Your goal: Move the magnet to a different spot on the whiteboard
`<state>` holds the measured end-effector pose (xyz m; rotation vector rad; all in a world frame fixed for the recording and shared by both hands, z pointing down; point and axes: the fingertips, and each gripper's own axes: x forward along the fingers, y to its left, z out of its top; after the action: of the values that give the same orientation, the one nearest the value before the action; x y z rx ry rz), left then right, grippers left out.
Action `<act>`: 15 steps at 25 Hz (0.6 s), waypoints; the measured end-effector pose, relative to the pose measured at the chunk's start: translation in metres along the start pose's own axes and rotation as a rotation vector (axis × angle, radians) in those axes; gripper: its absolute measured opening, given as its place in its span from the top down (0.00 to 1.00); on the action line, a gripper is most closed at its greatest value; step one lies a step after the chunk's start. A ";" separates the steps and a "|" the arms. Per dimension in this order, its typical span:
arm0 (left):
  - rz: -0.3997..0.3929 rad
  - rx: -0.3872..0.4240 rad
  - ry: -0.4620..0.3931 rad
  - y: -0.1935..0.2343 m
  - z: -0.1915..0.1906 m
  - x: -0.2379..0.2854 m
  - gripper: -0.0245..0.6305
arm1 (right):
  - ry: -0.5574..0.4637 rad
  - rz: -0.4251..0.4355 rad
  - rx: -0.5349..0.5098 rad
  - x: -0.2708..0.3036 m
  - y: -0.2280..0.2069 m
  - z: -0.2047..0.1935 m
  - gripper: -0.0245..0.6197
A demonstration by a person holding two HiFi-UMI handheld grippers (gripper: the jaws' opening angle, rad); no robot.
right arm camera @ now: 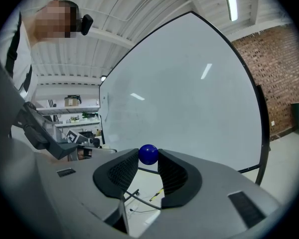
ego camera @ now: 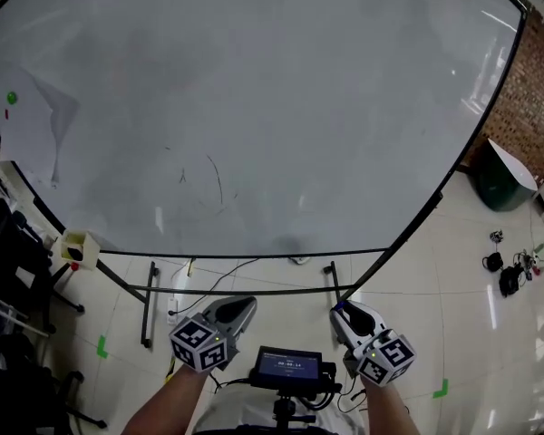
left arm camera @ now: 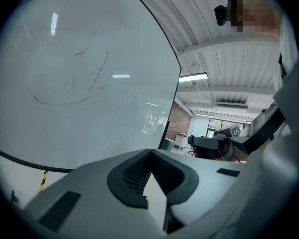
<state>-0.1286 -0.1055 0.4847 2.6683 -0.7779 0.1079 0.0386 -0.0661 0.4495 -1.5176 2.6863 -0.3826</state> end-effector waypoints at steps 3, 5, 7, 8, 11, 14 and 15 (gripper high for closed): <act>0.015 -0.001 -0.013 0.006 0.005 -0.010 0.91 | 0.007 0.003 -0.011 0.009 0.007 0.003 0.72; 0.023 0.000 -0.023 0.012 0.009 -0.017 0.91 | 0.011 -0.001 -0.014 0.016 0.011 0.005 0.72; 0.032 -0.002 -0.030 0.019 0.010 -0.023 0.91 | 0.016 -0.002 -0.023 0.023 0.015 0.008 0.72; 0.037 -0.001 -0.032 0.022 0.010 -0.026 0.91 | 0.018 -0.001 -0.031 0.026 0.016 0.009 0.72; 0.046 0.002 -0.037 0.026 0.010 -0.033 0.91 | 0.021 -0.006 -0.059 0.035 0.018 0.016 0.72; 0.052 0.006 -0.030 0.030 0.007 -0.040 0.91 | 0.022 -0.019 -0.095 0.048 0.015 0.024 0.72; 0.056 0.004 -0.026 0.032 0.006 -0.041 0.91 | 0.022 -0.021 -0.111 0.054 0.014 0.028 0.72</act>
<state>-0.1808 -0.1120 0.4819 2.6576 -0.8616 0.0887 0.0029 -0.1106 0.4244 -1.5802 2.7535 -0.2564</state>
